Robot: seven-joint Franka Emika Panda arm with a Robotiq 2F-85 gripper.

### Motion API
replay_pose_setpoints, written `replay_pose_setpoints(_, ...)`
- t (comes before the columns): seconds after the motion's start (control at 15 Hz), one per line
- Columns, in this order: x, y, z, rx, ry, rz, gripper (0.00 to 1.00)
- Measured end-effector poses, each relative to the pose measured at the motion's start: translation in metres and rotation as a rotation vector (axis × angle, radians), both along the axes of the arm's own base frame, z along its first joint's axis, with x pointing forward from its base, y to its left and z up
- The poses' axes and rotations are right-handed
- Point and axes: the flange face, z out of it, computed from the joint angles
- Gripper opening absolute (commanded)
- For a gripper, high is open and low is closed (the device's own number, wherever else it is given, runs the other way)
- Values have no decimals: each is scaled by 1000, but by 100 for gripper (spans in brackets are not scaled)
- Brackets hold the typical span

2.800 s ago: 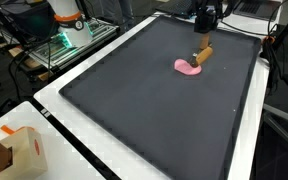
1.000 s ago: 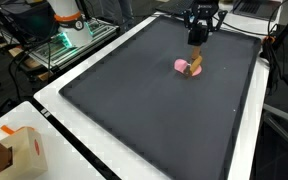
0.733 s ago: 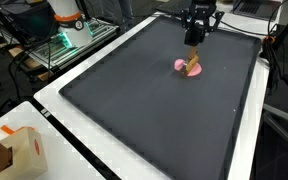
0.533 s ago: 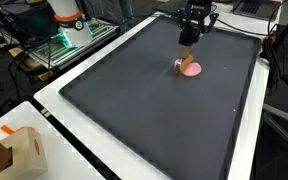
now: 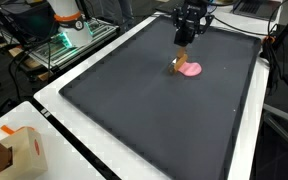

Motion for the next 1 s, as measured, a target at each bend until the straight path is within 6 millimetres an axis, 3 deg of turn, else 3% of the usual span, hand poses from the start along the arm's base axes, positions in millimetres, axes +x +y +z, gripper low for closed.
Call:
replay_pose_setpoints(0.47, 1, -7, -1, 29, 7, 18, 24)
replay_pose_setpoints(1.0, 6, -5, 1, 97, -128, 9, 24)
